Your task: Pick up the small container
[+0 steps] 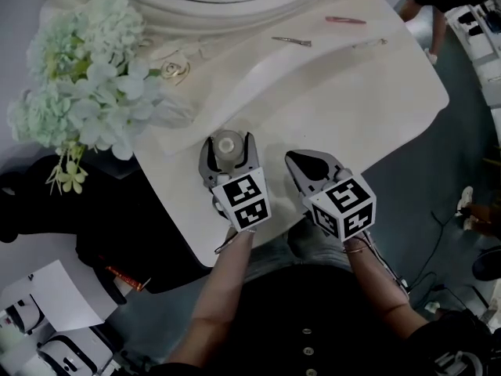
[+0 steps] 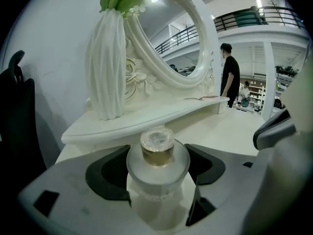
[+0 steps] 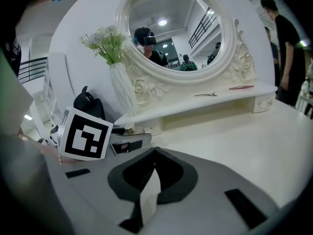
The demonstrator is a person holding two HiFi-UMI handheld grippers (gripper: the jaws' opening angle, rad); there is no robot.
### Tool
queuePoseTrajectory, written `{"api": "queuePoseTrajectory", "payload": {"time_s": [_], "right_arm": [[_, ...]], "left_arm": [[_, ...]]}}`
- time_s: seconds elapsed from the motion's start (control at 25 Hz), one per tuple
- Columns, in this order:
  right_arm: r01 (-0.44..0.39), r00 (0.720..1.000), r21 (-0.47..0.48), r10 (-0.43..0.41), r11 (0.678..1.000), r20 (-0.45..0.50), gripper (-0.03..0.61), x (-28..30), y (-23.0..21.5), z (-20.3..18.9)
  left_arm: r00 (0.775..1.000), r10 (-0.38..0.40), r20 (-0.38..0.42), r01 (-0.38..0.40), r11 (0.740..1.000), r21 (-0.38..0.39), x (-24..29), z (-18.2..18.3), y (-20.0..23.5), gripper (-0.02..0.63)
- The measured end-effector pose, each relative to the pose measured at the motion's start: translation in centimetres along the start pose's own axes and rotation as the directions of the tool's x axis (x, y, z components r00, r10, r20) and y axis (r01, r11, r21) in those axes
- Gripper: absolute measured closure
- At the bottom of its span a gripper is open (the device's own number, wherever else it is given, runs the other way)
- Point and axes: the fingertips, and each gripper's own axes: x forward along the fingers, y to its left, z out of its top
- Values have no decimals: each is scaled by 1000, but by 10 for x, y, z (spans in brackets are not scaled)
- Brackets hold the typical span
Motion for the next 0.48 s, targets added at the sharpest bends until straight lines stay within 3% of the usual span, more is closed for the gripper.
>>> {"api": "queuePoseTrajectory", "payload": {"time_s": [0.48], "right_arm": [[-12,1000,22,12,1000,-5,577,-4,-4,-10]], "left_arm": [[999,-5,-48,2,998,-68,2,-17,0,299]]}}
